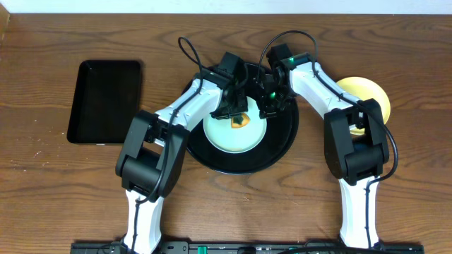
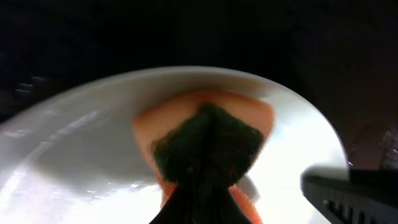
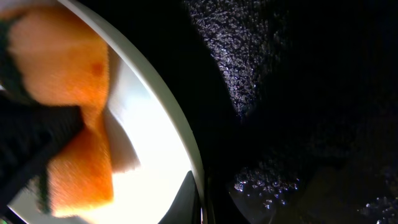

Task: Clean dirty plates on tray and stack at the side
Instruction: 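Scrub the light-blue plate with the sponge in the left gripper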

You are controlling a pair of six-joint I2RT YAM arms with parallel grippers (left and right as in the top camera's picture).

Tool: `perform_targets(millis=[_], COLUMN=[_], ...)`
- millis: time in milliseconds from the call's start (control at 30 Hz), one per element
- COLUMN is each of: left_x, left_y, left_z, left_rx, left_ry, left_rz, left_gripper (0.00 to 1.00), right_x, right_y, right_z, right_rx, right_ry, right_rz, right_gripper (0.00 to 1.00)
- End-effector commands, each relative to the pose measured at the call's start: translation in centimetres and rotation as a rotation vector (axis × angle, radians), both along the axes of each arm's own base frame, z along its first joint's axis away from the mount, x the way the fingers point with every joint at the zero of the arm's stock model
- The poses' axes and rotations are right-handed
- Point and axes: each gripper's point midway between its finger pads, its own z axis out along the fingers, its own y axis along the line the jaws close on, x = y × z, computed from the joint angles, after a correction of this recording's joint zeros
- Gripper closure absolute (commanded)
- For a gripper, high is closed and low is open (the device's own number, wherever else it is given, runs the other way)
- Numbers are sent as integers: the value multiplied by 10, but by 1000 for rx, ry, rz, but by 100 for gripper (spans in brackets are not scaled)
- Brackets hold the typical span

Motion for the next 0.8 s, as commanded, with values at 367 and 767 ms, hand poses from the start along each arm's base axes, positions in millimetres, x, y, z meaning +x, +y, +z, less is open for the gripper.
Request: perform_targets(millis=[367,767], left_x=[-20,-36], left_y=[104,112], left_z=[74,164], left_rx=[165,120], left_ry=[66,-134], left_rz=[197,146], left_gripper=[93,92], right_x=[-18,-21], right_y=[-2,3], right_z=[-31,-33], right_rx=[-79,-80], right_ry=[54,55], right_rz=[33,47], right_gripper=[99,82])
